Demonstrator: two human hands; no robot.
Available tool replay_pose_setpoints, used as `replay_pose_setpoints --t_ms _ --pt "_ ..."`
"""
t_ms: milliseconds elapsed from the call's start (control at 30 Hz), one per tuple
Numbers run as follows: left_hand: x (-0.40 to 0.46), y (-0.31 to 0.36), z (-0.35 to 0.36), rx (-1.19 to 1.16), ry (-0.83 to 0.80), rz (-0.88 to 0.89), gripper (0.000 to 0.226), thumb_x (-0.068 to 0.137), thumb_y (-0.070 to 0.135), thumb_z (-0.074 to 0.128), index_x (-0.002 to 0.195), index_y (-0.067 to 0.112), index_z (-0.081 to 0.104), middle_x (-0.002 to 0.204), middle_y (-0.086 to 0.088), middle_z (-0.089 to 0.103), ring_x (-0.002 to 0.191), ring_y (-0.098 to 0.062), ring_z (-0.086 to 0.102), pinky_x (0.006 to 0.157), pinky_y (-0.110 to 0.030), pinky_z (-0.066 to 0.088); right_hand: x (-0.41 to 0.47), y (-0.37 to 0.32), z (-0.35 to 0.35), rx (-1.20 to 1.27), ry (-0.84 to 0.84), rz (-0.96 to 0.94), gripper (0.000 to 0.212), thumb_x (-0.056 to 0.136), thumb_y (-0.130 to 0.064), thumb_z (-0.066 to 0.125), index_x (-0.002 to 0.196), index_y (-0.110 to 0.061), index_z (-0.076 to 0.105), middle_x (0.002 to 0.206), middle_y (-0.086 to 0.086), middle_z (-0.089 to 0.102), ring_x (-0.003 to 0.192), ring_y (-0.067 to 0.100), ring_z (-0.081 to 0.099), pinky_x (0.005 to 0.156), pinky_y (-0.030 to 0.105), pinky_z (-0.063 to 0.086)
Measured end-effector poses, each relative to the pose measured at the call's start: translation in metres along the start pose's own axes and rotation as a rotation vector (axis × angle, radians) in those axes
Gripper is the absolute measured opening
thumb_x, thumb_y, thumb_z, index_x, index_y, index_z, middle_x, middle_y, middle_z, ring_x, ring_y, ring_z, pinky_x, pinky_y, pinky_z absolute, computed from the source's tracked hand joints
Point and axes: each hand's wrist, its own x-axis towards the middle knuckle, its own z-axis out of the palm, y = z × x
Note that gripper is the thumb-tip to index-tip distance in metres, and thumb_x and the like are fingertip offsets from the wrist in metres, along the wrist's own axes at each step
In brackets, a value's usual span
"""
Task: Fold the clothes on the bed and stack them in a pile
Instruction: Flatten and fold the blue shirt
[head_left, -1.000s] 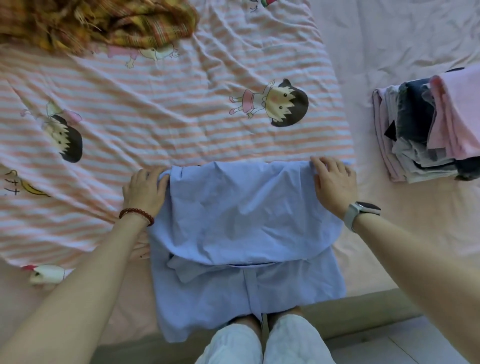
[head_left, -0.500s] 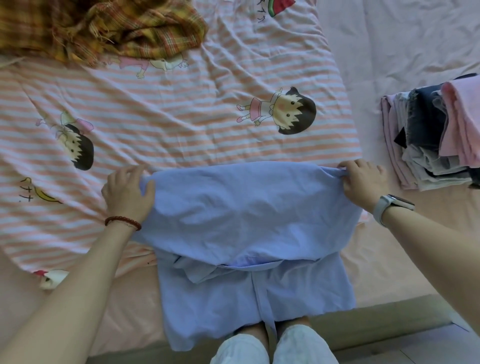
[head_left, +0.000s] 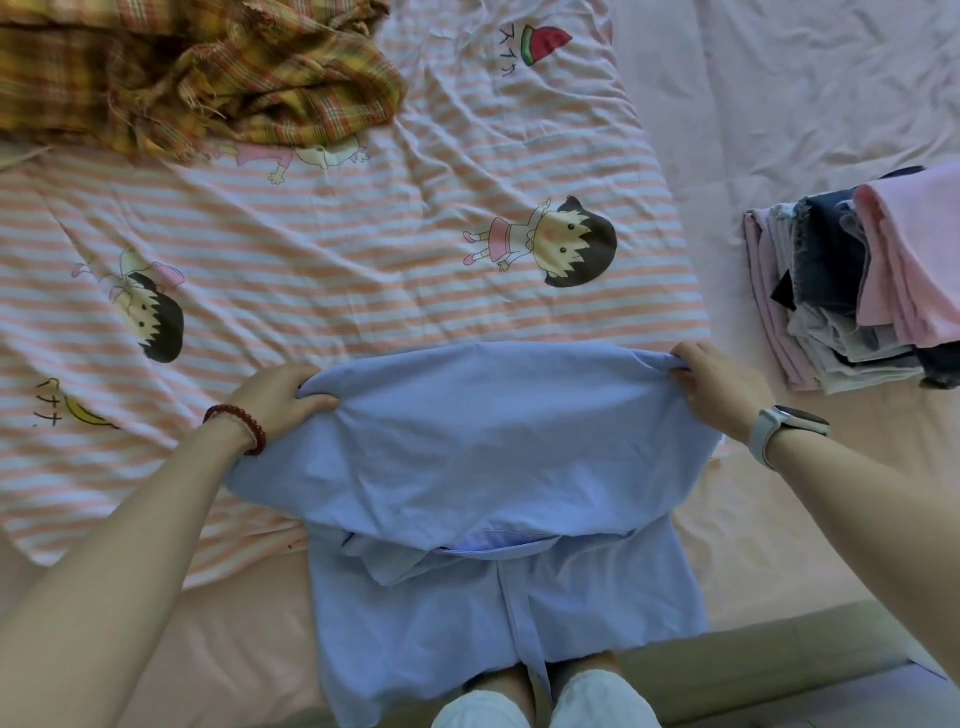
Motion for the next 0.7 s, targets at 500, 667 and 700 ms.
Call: replay_pose_setpoints --t_ms 500,667,700 --pt "0.002 0.037 -0.095 0.105 0.22 -0.046 0.027 0.089 0.033 0.058 0.064 0.025 0.058 0.069 0.003 0.056 0.072 -0.019 0.053 0.054 -0.03 0.029 0.062 -0.031 -0.133 -0.018 0.338 -0.075 0.024 0.088 -0.006 0.046 0.108 -0.011 0.057 0.11 0.014 0.055 0.092 0.038 0.057 0.064 0.035 0.033" --pt "0.005 0.04 -0.099 -0.017 0.234 -0.101 0.035 0.089 0.032 0.059 0.056 0.021 0.058 0.058 0.002 0.055 0.059 -0.014 0.049 0.051 -0.028 0.03 0.081 -0.037 -0.154 -0.04 0.388 -0.078 0.025 0.088 -0.009 0.047 0.11 -0.014 0.059 0.109 0.014 0.057 0.092 0.04 0.057 0.069 0.037 0.038" --pt "0.006 0.04 -0.101 -0.053 0.262 -0.108 0.03 0.089 0.031 0.059 0.063 0.017 0.065 0.061 0.0 0.058 0.062 -0.017 0.052 0.053 -0.029 0.032 0.085 -0.037 -0.154 -0.041 0.38 -0.073 0.025 0.088 -0.009 0.047 0.11 -0.015 0.059 0.109 0.013 0.058 0.093 0.039 0.057 0.069 0.037 0.038"
